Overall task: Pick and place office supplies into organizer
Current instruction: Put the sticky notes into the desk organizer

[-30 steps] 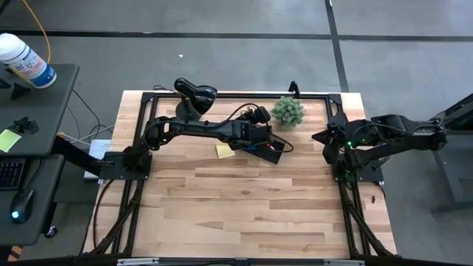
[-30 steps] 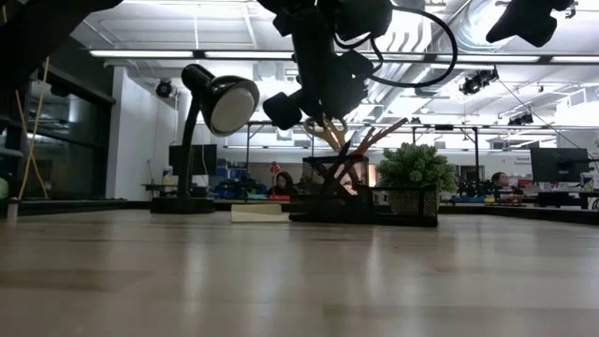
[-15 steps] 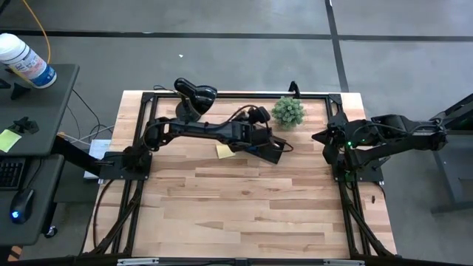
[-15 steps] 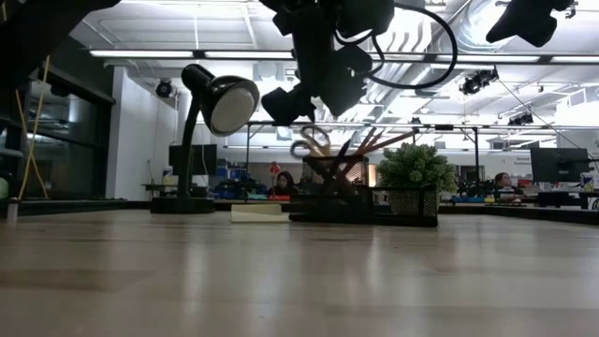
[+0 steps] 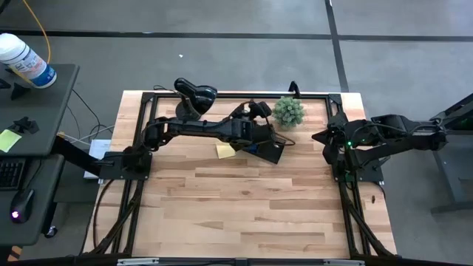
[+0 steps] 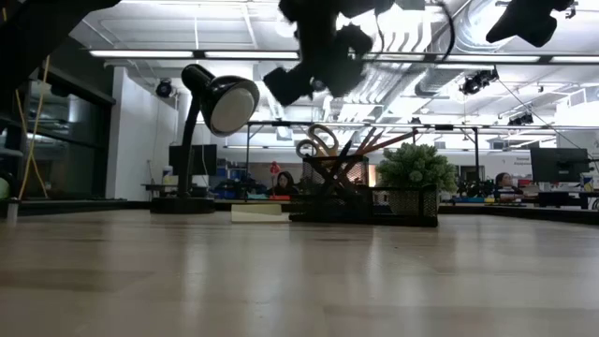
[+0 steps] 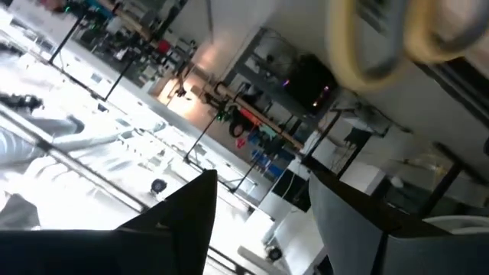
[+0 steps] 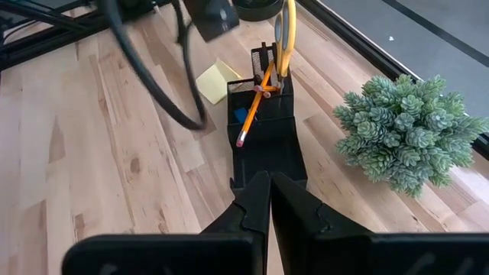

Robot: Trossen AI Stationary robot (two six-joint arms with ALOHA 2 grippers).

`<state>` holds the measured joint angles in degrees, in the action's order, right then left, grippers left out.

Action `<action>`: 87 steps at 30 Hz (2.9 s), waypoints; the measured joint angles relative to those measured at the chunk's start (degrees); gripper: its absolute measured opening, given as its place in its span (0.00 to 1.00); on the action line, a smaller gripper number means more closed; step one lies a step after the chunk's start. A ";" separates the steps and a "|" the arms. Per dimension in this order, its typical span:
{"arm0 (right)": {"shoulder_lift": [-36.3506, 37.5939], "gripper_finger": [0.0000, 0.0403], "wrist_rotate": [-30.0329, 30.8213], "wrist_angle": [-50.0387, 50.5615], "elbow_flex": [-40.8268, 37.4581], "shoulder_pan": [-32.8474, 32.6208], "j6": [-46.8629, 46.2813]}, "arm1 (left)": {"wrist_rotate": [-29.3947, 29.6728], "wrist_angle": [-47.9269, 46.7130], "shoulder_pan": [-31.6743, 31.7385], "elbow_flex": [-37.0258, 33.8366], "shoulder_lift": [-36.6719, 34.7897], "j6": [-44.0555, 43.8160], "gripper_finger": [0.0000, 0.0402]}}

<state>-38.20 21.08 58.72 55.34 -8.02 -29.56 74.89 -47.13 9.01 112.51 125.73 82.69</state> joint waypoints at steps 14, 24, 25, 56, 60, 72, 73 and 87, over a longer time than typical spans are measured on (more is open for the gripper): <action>0.11 0.03 0.24 0.36 -0.01 0.01 0.21 | -20.18 -16.02 -3.60 19.18 -5.31 -39.10 0.49; 0.42 0.03 -0.26 0.13 -0.01 0.07 1.53 | -36.88 -40.38 -7.93 12.10 -5.78 -75.36 0.49; 0.42 0.03 -0.52 0.11 -0.01 0.07 1.55 | -38.21 -40.28 -8.25 10.53 -5.63 -75.68 0.49; 0.28 0.03 -2.12 -2.87 0.00 0.07 1.09 | -52.45 -18.56 -2.70 -18.45 -5.84 -73.99 0.49; 0.28 0.03 -2.12 -2.88 0.00 0.07 1.09 | -56.06 -17.13 -1.01 -18.49 -5.84 -70.92 0.49; 0.28 0.03 -2.16 -2.88 0.02 0.05 1.07 | -57.36 -17.09 2.20 -18.49 -5.84 -69.38 0.49; 0.28 0.03 -2.16 -2.86 0.02 0.05 1.07 | -57.37 -17.10 2.64 -18.49 -5.84 -69.41 0.49; 0.28 0.03 -2.19 -2.89 0.02 0.05 -0.02 | -61.13 -13.74 7.85 -18.47 -5.84 -68.12 0.49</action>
<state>-37.91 18.90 55.83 55.35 -7.97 -29.58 13.76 -60.88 16.86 94.04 119.90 14.57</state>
